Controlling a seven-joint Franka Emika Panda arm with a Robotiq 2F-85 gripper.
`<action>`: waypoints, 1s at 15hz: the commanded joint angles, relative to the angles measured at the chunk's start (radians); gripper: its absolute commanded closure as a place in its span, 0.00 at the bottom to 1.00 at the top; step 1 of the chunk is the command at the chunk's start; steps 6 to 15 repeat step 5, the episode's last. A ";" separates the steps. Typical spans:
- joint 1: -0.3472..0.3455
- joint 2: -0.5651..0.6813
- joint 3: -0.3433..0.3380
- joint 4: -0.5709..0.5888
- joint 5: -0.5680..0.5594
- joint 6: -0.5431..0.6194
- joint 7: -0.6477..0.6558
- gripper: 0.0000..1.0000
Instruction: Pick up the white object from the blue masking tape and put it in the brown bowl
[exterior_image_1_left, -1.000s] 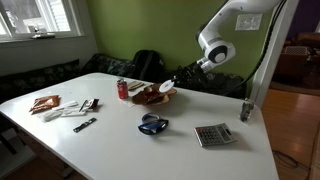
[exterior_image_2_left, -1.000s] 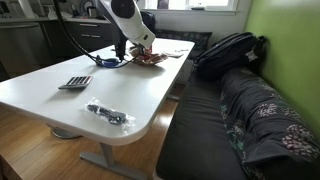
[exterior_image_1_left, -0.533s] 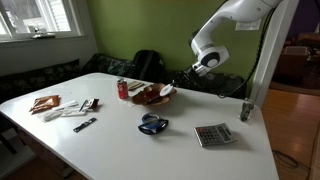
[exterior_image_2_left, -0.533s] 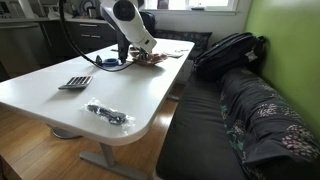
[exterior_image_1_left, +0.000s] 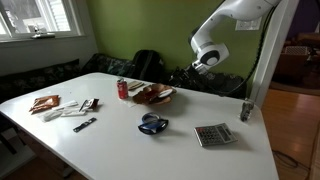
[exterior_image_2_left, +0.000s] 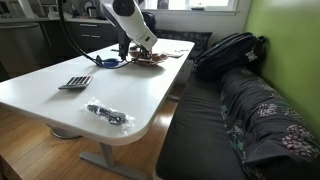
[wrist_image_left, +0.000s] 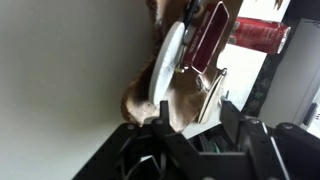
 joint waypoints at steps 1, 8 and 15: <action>0.012 -0.166 0.008 -0.124 0.088 0.022 -0.167 0.13; 0.013 -0.197 0.018 -0.121 0.031 -0.010 -0.223 0.07; 0.013 -0.197 0.018 -0.121 0.031 -0.010 -0.223 0.07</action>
